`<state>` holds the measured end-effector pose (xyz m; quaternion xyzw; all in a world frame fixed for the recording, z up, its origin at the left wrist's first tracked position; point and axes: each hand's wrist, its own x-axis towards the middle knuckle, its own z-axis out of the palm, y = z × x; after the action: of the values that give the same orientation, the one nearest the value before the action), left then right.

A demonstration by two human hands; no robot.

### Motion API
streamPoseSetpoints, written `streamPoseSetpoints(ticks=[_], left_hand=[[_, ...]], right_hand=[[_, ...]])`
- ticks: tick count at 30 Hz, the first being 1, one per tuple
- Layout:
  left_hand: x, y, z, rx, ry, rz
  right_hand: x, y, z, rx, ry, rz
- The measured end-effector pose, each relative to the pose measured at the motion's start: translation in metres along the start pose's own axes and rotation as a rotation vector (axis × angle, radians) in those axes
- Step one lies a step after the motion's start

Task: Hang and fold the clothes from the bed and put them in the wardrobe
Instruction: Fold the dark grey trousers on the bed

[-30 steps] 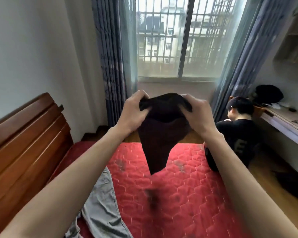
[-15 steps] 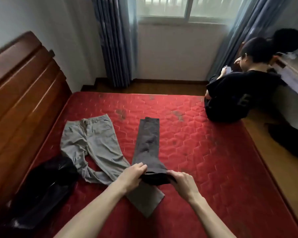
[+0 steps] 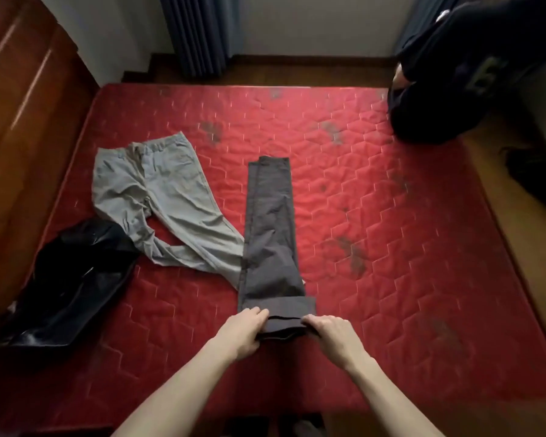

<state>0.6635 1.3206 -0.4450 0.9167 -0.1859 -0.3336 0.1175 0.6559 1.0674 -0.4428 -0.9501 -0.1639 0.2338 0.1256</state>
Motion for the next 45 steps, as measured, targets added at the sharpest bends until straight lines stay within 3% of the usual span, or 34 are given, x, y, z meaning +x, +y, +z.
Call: streamPoseSetpoints(ticks=[8, 17, 20, 25, 30, 35, 45], left_hand=[[0.006, 0.004, 0.093, 0.033, -0.172, -0.003], [0.009, -0.002, 0.178, -0.040, -0.306, -0.012], [0.018, -0.012, 0.197, -0.013, -0.252, -0.019], [0.055, -0.042, 0.221, 0.113, 0.117, 0.077], [0.120, -0.074, 0.237, 0.107, 0.319, -0.031], [0.174, -0.096, 0.269, 0.162, 0.365, 0.003], [0.173, -0.124, 0.310, 0.280, 0.362, 0.150]], right_hand=[[-0.013, 0.014, 0.094, 0.001, -0.211, 0.016], [-0.019, 0.023, 0.176, 0.060, -0.471, -0.148], [-0.010, 0.029, 0.202, 0.050, -0.369, -0.171], [0.034, 0.051, 0.249, -0.014, -0.052, -0.245], [0.106, 0.071, 0.273, -0.123, 0.120, -0.179], [0.156, 0.083, 0.308, -0.190, 0.174, -0.145], [0.135, 0.092, 0.347, -0.244, 0.194, -0.212]])
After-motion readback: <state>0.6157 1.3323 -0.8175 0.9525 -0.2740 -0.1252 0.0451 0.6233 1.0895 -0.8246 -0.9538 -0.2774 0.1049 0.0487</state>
